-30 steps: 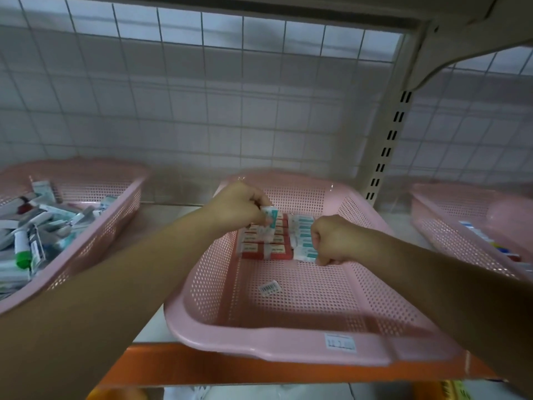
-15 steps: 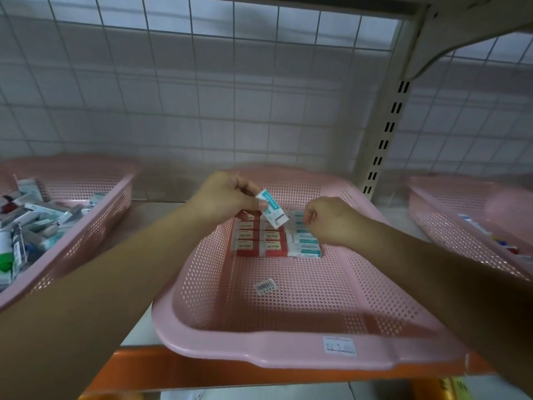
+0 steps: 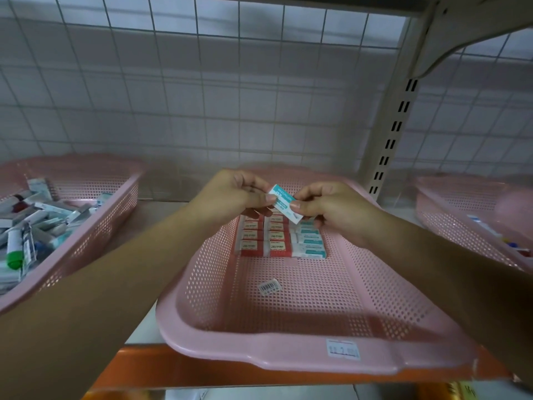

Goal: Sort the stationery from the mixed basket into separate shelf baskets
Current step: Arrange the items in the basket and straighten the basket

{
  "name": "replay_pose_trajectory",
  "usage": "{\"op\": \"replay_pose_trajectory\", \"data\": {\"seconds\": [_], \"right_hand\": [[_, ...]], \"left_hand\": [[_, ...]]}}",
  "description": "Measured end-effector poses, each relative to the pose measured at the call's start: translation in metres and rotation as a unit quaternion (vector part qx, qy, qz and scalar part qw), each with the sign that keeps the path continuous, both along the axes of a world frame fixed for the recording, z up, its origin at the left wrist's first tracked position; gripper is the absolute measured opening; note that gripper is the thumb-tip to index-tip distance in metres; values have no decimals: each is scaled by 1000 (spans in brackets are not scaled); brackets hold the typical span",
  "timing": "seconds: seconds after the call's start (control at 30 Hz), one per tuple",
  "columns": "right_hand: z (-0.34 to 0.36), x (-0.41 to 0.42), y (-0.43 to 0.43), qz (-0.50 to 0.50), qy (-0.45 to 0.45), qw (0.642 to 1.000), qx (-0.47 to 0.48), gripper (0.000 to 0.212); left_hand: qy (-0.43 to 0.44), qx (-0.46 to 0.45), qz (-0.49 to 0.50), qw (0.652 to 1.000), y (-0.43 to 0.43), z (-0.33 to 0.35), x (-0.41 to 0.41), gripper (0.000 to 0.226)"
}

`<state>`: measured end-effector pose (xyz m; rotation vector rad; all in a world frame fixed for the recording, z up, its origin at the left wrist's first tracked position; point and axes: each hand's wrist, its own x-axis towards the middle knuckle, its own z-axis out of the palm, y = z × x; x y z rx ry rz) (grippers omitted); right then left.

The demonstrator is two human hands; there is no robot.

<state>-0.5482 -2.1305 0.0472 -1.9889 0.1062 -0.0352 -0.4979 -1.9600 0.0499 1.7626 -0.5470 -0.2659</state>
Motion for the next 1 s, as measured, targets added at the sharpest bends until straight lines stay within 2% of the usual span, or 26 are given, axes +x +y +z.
{"op": "replay_pose_trajectory", "data": {"seconds": [0.2,0.33,0.4,0.5,0.6,0.7,0.77,0.83,0.93,1.0], "right_hand": [[1,-5,0,46,20,998,30,20],[2,-6,4,64,50,996,22,19],[4,-7,4,42,54,993,100,22],[8,-9,4,1,50,969,244,24],[11,-9,4,3,37,963,268,21],[10,-10,2,13,15,987,160,18],[7,-10,0,8,-42,998,39,22],[5,-11,-1,17,-87,993,-76,27],[2,-11,-2,31,-33,980,-193,22],[-2,-9,-4,41,37,960,-273,18]], "left_hand": [[7,-42,-4,999,0,0,0,11],[-9,-53,26,998,1,0,1,13],[-9,-44,21,999,1,1,1,11],[-23,24,-27,999,0,1,-1,10],[-45,68,-42,996,-2,-1,-1,10],[-40,55,-37,997,-2,-2,0,7],[-28,55,-37,997,-2,-1,1,2],[-26,81,-38,996,-3,-2,2,2],[-86,202,-54,974,-9,-6,4,6],[-185,337,-66,921,-12,-12,5,17]]}}
